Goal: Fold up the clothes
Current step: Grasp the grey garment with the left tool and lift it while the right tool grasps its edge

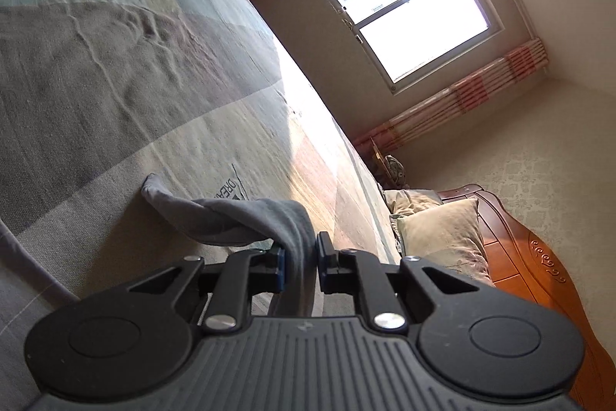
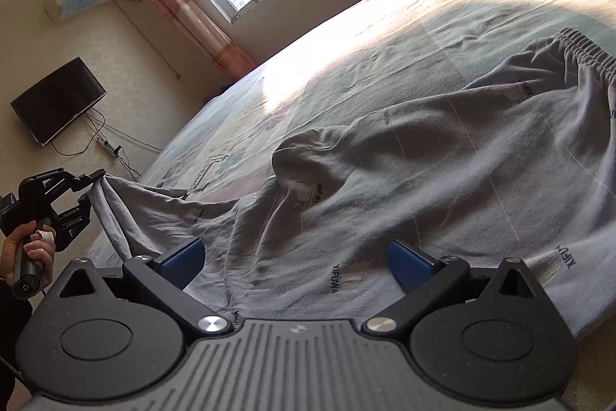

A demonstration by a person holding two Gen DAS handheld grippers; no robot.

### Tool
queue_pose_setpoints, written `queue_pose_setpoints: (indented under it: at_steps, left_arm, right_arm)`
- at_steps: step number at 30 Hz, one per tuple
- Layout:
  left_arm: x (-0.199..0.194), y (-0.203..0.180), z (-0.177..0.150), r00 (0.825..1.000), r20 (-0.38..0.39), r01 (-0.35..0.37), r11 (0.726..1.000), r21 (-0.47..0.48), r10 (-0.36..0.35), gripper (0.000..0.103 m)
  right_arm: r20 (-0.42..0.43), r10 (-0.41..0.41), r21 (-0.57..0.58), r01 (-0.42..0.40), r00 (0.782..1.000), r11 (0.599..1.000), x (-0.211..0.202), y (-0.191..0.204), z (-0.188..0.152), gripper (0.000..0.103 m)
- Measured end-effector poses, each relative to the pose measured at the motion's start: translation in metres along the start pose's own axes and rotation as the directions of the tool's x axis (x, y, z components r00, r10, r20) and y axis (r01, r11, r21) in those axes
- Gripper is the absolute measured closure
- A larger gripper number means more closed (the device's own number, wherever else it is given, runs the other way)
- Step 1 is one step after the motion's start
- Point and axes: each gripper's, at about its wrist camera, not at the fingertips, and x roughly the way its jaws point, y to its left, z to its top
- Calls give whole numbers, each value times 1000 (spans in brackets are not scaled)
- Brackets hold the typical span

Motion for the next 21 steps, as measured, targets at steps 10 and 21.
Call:
queue_pose_setpoints:
  at_steps: [10,21]
  left_arm:
    - [-52,0,-11,998,52,-24,1000,-14,25,91]
    - [-62,-3,-8,999,25,-22,999,24,22,91]
  right_arm:
    - [7,-14,-14,14,1000,1000,-1,2,-1,0]
    - [-17,-82,-658,51,996,751,-5,121,-49,27]
